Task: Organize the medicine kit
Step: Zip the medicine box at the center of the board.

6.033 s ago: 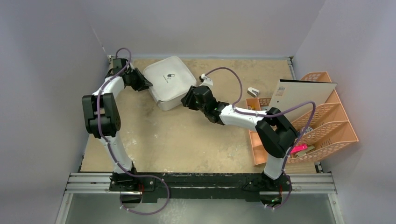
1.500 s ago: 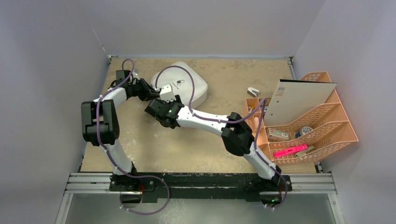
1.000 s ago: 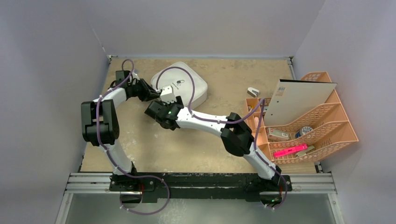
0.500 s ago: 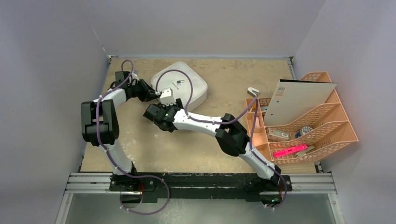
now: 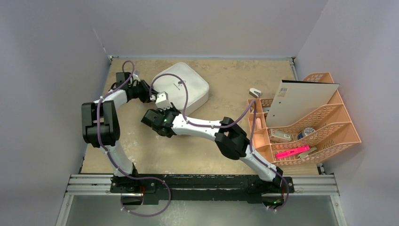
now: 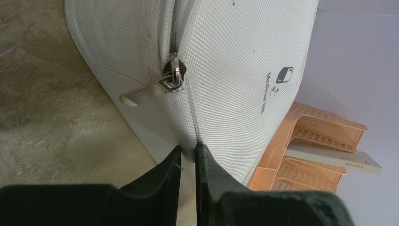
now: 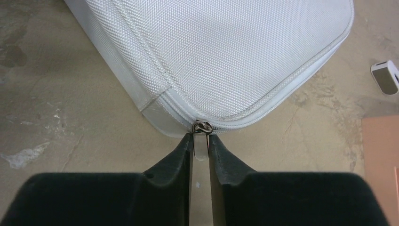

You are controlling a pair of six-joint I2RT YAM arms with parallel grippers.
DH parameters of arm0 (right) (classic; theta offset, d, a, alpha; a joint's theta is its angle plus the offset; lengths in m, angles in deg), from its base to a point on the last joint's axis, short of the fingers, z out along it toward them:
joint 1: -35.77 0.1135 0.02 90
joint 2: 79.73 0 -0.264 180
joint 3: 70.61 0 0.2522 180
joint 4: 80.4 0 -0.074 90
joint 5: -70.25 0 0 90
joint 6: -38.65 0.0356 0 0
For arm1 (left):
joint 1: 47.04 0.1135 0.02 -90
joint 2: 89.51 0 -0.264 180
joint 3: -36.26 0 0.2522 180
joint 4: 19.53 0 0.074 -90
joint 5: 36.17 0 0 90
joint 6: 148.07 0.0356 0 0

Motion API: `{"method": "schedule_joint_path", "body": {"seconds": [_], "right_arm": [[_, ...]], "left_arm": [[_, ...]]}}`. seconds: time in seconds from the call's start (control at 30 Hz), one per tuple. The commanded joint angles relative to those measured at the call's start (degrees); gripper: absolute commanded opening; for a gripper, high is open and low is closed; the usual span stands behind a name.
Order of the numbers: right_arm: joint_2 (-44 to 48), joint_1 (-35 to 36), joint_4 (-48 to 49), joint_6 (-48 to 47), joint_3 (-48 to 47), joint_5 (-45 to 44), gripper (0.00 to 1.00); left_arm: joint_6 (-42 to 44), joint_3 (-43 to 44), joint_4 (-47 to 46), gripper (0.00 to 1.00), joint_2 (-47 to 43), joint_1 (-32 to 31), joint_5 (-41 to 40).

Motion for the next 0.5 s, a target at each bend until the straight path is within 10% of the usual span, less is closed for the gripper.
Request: {"method": "schedule_joint_path", "body": {"seconds": [0.0, 0.1, 0.47], "right_arm": [[2.0, 0.0, 2.5, -3.8, -2.7, -4.5, 0.15], [3.0, 0.0, 2.6, -4.4, -1.0, -2.9, 0.01], [20.6, -2.5, 24.9, -7.1, 25.7, 20.7, 0.00]], "left_arm": [[1.2, -0.9, 1.8, 0.14, -1.8, 0.6, -0.4], [1.5, -0.8, 2.2, 0.15, -1.9, 0.7, -0.6], [5.8, 2.4, 7.3, 0.14, -0.9, 1.4, -4.8]]}}
